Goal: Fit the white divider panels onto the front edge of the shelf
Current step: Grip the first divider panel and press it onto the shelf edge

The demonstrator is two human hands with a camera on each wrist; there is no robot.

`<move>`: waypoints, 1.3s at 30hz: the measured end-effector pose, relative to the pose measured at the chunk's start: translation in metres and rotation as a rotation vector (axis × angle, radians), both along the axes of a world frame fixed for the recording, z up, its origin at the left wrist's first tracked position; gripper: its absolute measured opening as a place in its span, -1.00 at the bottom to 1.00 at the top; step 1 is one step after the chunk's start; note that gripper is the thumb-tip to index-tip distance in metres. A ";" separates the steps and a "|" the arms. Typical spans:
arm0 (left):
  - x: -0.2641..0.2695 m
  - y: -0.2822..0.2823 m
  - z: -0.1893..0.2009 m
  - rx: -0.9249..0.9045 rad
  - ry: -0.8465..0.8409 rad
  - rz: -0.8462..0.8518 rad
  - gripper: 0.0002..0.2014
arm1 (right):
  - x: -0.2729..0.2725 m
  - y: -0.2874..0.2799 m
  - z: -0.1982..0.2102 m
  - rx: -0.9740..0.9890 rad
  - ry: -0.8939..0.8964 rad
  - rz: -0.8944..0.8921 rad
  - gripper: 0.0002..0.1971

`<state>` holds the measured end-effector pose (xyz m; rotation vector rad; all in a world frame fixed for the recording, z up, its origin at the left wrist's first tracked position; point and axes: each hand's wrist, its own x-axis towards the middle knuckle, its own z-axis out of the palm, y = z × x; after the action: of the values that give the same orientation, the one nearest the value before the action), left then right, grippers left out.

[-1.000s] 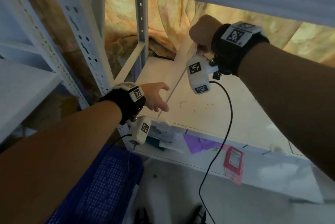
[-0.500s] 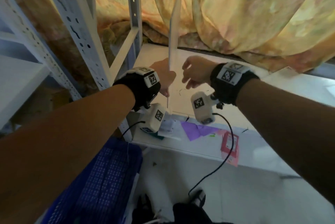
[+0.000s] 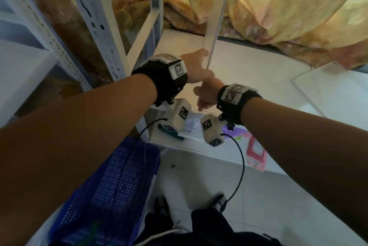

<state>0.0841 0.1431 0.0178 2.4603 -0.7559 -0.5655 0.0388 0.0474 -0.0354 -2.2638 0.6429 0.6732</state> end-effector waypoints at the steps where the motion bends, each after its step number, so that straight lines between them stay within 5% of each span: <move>1: 0.001 0.005 -0.003 -0.005 0.075 -0.038 -0.30 | 0.000 -0.002 -0.002 0.026 0.005 -0.029 -0.65; 3: 0.004 0.018 -0.014 -0.007 0.196 -0.064 -0.43 | 0.002 -0.005 -0.006 0.093 -0.028 -0.088 -0.63; 7: 0.007 0.038 -0.054 0.111 0.134 0.027 -0.74 | 0.002 -0.006 -0.005 0.124 -0.068 -0.102 -0.64; 17: -0.002 0.033 -0.111 0.202 0.082 0.039 -0.50 | 0.007 0.009 -0.009 0.063 -0.107 -0.061 -0.60; 25: -0.009 0.030 -0.117 0.209 -0.013 -0.099 -0.55 | 0.001 0.008 -0.011 -0.064 -0.139 -0.031 -0.66; 39: -0.007 0.030 -0.112 0.180 -0.001 -0.075 -0.75 | 0.003 0.013 -0.007 -0.111 -0.154 0.003 -0.72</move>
<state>0.0774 0.1728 -0.0940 2.6052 -0.8339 -0.6873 0.0423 0.0606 -0.0424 -2.3909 0.6155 0.4691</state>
